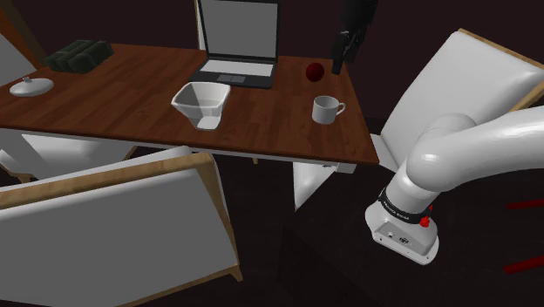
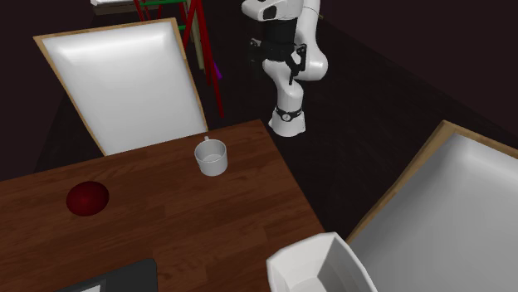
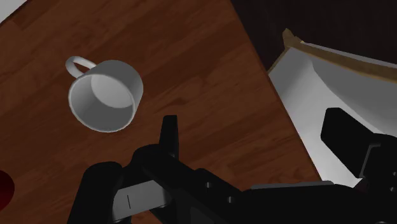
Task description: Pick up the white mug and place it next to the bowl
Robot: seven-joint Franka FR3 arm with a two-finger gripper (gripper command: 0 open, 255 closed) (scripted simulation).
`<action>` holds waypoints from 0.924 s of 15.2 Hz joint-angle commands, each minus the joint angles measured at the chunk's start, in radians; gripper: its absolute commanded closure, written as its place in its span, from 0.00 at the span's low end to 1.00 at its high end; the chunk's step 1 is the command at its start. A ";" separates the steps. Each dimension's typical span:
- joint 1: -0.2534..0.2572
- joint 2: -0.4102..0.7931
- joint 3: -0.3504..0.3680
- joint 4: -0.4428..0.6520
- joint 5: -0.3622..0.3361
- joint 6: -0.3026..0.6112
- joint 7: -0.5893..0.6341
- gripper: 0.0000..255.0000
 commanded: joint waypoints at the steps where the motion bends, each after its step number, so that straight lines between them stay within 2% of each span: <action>1: 0.000 0.000 0.000 0.000 0.000 0.000 0.000 0.00; 7: -0.031 0.084 -0.066 -0.112 -0.042 0.204 -0.038 0.00; 14: -0.065 0.255 -0.147 -0.182 -0.081 0.454 -0.083 0.00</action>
